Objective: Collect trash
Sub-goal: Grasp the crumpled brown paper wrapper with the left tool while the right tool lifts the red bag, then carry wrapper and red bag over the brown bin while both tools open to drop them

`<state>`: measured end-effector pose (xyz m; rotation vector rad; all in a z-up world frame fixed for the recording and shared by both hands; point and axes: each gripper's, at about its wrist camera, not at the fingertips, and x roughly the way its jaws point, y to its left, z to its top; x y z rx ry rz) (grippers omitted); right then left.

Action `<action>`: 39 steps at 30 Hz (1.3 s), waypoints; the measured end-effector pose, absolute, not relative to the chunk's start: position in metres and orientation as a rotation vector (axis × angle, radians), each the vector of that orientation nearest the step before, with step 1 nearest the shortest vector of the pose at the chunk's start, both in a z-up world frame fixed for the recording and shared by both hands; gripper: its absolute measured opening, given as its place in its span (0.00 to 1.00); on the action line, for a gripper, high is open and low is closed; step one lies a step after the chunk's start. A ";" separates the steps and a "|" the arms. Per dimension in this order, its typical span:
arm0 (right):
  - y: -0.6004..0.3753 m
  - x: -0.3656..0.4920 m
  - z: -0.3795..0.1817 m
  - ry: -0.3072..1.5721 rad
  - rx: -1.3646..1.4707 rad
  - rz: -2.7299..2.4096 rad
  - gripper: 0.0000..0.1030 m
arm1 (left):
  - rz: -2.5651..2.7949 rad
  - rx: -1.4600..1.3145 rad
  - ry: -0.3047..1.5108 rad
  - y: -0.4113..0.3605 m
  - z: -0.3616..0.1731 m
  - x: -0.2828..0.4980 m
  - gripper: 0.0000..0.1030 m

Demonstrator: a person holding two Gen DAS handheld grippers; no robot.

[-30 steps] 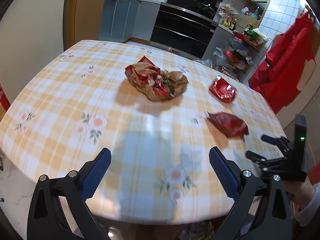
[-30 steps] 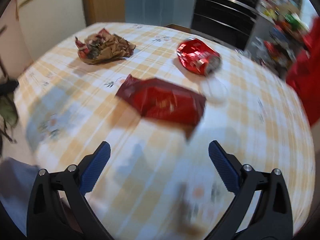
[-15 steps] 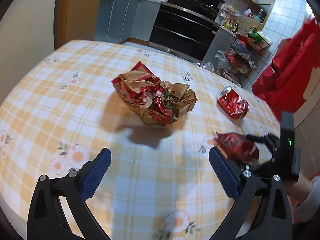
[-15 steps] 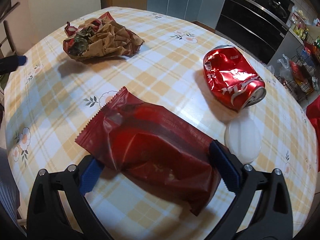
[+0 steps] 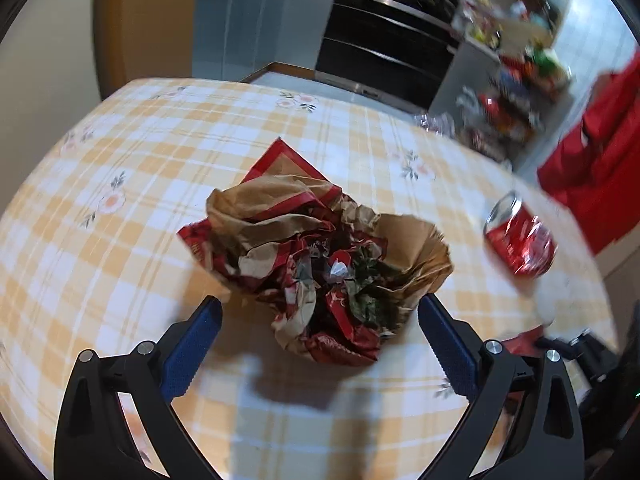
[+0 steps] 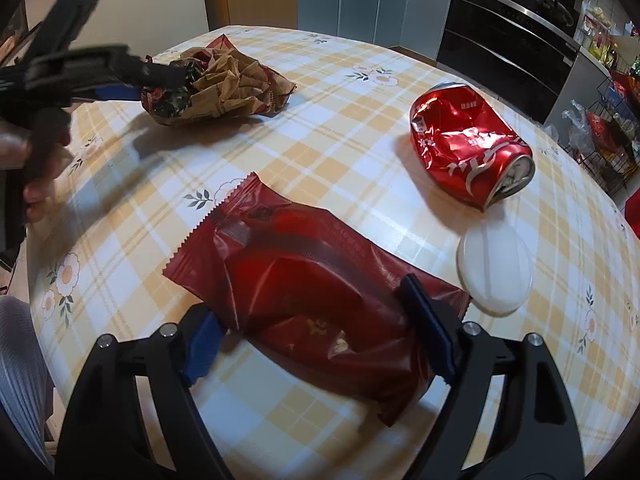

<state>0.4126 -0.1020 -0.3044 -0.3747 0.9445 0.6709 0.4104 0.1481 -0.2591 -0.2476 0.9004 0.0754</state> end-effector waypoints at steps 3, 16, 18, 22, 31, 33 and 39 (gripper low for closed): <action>-0.103 0.409 -0.304 0.948 -0.368 0.667 0.78 | 0.095 -0.230 0.910 0.151 -0.266 0.410 0.59; -0.113 0.369 -0.285 0.958 -0.317 0.642 0.63 | -0.011 -0.191 0.884 0.131 -0.240 0.334 0.39; -0.118 0.360 -0.281 0.964 -0.301 0.637 0.61 | -0.023 -0.170 0.864 0.125 -0.231 0.317 0.39; -0.130 0.340 -0.273 0.964 -0.263 0.618 0.59 | -0.057 -0.176 0.830 0.114 -0.213 0.274 0.39; -0.166 0.291 -0.236 0.923 -0.155 0.548 0.48 | -0.109 -0.183 0.779 0.089 -0.184 0.190 0.39; -0.172 0.280 -0.231 0.915 -0.145 0.541 0.46 | -0.119 -0.188 0.770 0.086 -0.177 0.174 0.39; -0.186 0.252 -0.219 0.889 -0.111 0.509 0.44 | -0.128 -0.188 0.738 0.079 -0.162 0.140 0.39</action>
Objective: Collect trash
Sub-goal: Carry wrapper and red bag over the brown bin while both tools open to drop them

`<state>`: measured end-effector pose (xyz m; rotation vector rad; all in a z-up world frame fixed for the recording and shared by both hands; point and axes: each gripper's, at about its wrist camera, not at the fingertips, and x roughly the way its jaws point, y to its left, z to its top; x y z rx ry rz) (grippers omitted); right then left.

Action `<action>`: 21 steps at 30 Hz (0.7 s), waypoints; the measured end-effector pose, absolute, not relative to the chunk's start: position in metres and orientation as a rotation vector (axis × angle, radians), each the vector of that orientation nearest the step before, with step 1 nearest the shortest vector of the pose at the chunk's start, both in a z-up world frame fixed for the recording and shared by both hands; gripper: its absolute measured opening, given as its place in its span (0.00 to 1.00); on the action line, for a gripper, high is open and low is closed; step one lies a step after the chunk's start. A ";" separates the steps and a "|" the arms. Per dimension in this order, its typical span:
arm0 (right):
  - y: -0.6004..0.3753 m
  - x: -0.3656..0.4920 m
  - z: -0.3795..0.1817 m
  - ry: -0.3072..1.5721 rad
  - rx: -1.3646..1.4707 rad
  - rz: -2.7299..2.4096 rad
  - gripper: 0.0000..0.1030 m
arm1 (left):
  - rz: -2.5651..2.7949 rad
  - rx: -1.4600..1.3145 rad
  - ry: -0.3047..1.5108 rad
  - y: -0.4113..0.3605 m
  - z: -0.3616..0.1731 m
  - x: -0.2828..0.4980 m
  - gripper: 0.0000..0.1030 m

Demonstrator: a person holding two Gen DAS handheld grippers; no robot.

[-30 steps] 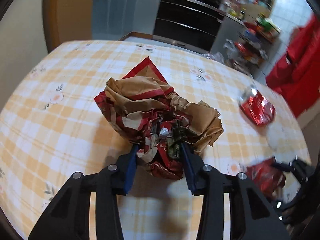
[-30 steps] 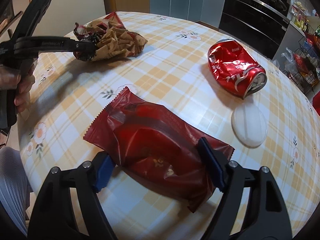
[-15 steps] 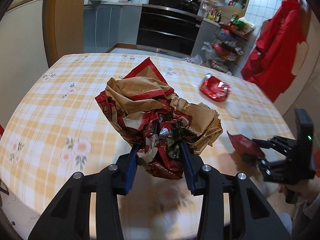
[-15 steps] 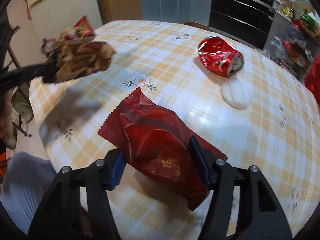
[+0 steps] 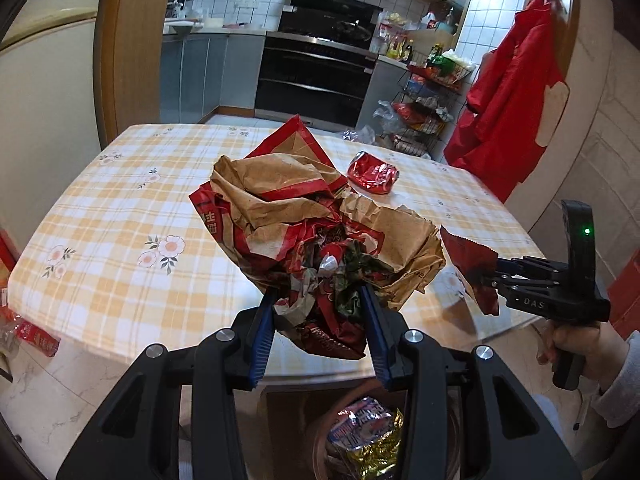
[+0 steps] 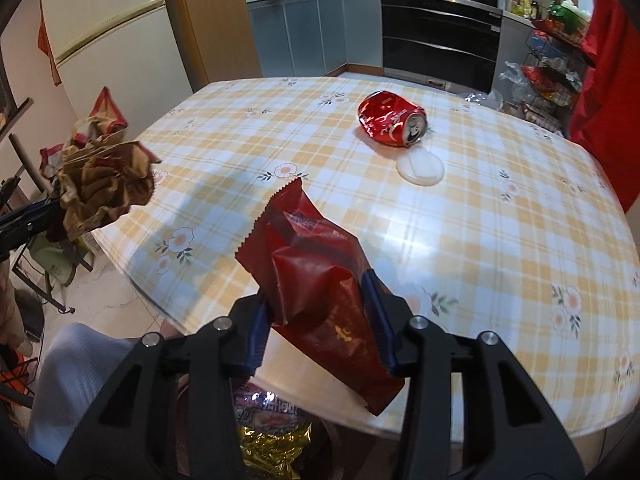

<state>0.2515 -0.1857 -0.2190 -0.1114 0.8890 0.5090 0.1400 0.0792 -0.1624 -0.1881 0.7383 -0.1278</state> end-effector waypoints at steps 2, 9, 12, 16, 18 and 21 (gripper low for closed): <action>-0.192 0.245 -0.216 0.882 -0.094 0.487 0.44 | -0.127 -0.193 0.732 0.078 -0.158 0.131 0.39; -0.204 0.211 -0.192 0.831 -0.050 0.488 0.43 | -0.126 -0.202 0.706 0.077 -0.147 0.100 0.39; -0.206 0.190 -0.182 0.802 -0.038 0.504 0.43 | -0.130 -0.215 0.696 0.079 -0.145 0.087 0.39; -0.209 0.159 -0.176 0.785 -0.008 0.524 0.43 | -0.140 -0.219 0.702 0.076 -0.148 0.074 0.39; -0.210 0.148 -0.176 0.787 0.008 0.526 0.43 | -0.148 -0.210 0.707 0.073 -0.151 0.067 0.39; -0.213 0.131 -0.182 0.807 0.045 0.525 0.43 | -0.159 -0.199 0.720 0.070 -0.157 0.060 0.39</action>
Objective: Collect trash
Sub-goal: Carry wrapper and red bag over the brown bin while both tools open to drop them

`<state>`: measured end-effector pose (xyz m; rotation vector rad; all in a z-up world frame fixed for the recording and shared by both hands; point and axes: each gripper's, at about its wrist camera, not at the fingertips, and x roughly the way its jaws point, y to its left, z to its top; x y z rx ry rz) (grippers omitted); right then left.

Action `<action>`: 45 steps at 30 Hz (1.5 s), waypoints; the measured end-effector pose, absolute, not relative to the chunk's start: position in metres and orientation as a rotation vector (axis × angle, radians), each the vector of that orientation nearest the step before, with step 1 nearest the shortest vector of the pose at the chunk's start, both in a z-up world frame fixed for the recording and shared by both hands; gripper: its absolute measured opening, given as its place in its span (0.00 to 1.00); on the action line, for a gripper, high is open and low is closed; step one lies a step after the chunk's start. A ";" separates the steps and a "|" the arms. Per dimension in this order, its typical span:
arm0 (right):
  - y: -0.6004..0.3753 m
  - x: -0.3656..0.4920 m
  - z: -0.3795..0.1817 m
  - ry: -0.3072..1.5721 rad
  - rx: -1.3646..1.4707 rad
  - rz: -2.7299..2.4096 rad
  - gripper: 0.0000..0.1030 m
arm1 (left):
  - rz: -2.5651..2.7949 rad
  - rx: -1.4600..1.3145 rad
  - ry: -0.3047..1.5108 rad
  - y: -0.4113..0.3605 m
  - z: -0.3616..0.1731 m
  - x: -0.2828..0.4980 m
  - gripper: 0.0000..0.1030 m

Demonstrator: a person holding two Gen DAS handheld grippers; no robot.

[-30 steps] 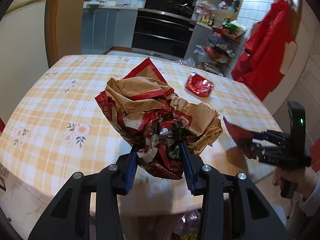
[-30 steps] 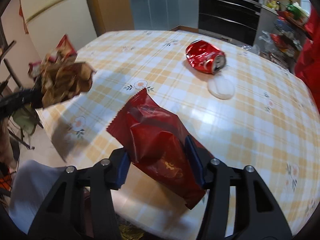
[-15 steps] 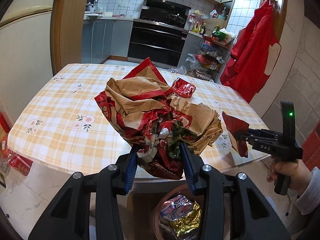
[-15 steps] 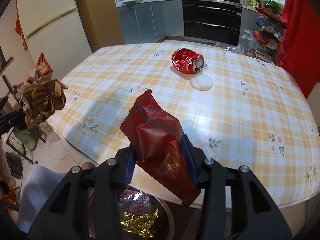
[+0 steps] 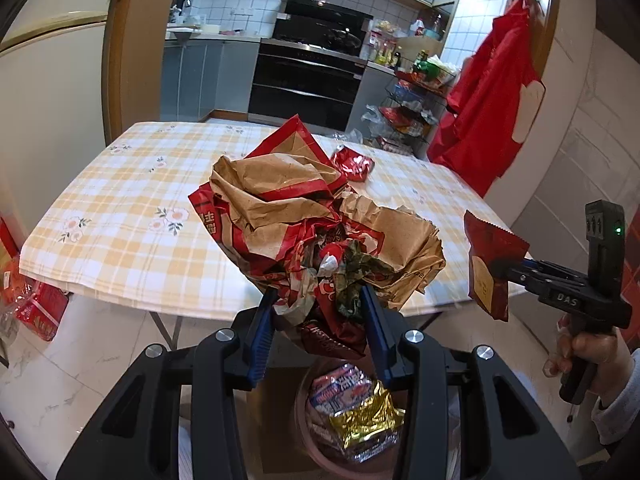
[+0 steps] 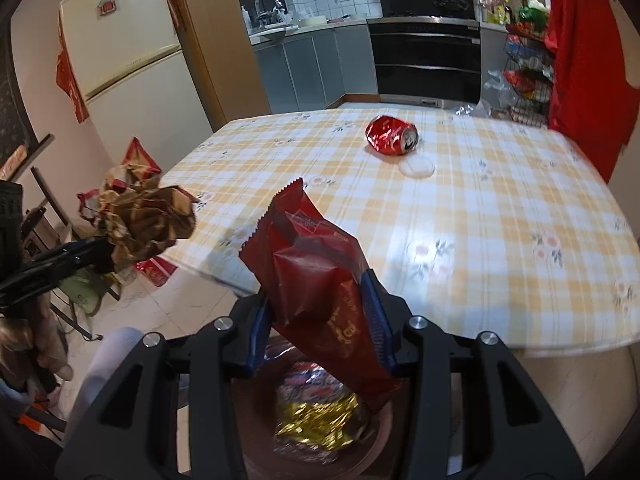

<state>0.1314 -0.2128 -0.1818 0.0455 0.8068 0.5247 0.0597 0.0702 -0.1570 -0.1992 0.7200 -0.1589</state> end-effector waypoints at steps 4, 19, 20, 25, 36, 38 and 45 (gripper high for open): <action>-0.211 0.116 -0.195 0.862 0.082 0.537 0.43 | -0.163 -0.201 0.740 0.070 -0.165 0.053 0.40; -0.232 0.109 -0.175 0.769 0.080 0.379 0.93 | -0.198 -0.163 0.754 0.054 -0.168 0.044 0.40; -0.237 0.110 -0.173 0.764 0.090 0.366 0.93 | -0.206 -0.158 0.759 0.051 -0.168 0.045 0.40; -0.256 0.114 -0.172 0.753 0.121 0.319 0.94 | -0.265 -0.116 0.792 0.033 -0.175 0.045 0.41; -0.280 0.116 -0.177 0.761 0.166 0.279 0.94 | -0.398 -0.049 0.849 0.001 -0.187 0.041 0.43; -0.281 0.116 -0.179 0.764 0.168 0.274 0.94 | -0.403 -0.054 0.865 -0.001 -0.191 0.043 0.46; -0.276 0.115 -0.186 0.784 0.130 0.248 0.94 | -0.384 -0.053 0.909 0.000 -0.211 0.047 0.76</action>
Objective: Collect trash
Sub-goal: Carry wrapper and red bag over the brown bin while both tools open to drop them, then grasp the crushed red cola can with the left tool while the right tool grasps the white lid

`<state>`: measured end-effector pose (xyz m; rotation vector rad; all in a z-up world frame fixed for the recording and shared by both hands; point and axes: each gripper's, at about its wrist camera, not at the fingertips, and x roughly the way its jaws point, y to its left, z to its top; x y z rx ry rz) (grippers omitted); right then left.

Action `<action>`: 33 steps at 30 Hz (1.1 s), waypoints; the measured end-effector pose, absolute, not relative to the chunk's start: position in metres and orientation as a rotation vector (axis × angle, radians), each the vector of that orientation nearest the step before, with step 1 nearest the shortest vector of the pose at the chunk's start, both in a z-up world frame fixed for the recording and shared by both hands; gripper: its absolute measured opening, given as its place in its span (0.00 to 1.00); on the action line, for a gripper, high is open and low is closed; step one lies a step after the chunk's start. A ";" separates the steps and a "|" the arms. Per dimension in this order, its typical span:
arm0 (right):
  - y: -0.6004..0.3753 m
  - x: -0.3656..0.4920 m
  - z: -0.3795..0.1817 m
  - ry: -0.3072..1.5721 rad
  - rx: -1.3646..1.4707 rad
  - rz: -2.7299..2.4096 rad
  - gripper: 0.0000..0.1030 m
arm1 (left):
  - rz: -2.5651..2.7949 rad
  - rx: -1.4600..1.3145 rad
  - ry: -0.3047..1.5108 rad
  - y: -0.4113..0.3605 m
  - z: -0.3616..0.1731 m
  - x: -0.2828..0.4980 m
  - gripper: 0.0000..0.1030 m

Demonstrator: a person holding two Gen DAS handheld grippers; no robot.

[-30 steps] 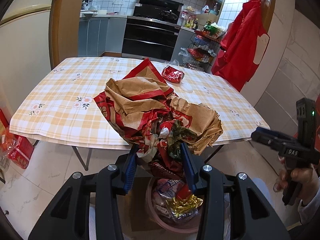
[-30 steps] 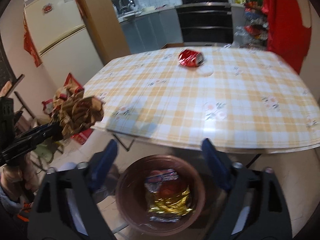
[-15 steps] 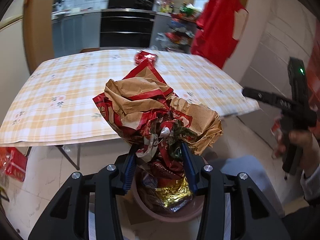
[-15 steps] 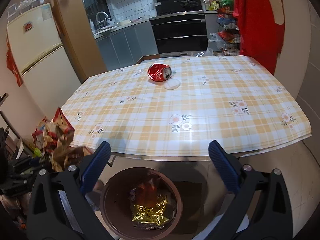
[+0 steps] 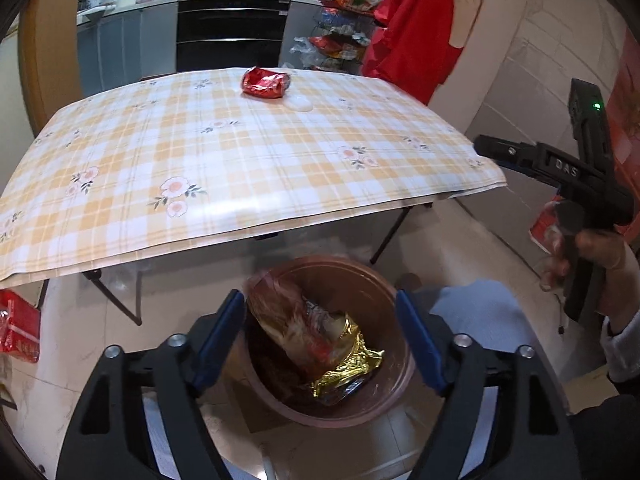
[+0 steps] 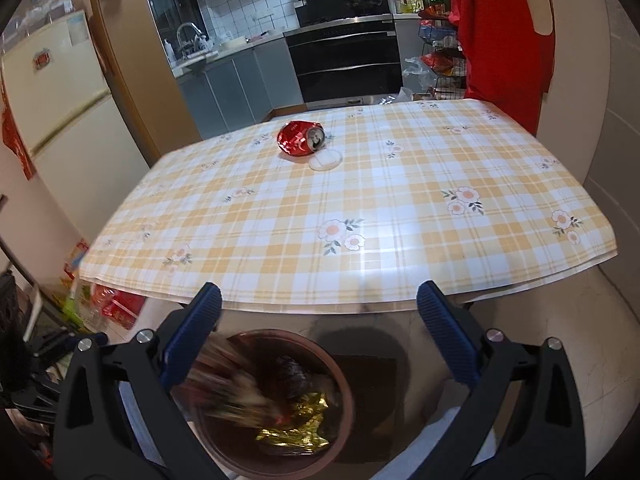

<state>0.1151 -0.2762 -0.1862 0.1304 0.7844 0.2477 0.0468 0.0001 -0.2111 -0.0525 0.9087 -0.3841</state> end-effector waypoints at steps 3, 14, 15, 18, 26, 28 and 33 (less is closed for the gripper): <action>-0.275 0.115 -0.191 0.798 0.124 0.246 0.94 | -0.352 -0.056 0.909 0.006 -0.213 0.049 0.77; -0.268 0.122 -0.202 0.835 0.098 0.239 0.94 | -0.209 -0.069 0.892 0.037 -0.212 0.063 0.86; -0.268 0.123 -0.203 0.836 0.098 0.239 0.94 | -0.196 -0.073 0.894 0.041 -0.211 0.065 0.86; -0.269 0.126 -0.204 0.841 0.103 0.233 0.94 | -0.166 -0.074 0.894 0.047 -0.210 0.071 0.88; -0.269 0.142 -0.210 0.866 0.099 0.228 0.94 | -0.102 -0.075 0.867 0.059 -0.198 0.093 0.92; -0.270 0.147 -0.212 0.874 0.100 0.227 0.94 | -0.096 -0.078 0.868 0.062 -0.196 0.102 0.93; -0.270 0.168 -0.219 0.894 0.082 0.225 0.94 | -0.101 -0.060 0.865 0.063 -0.193 0.127 0.93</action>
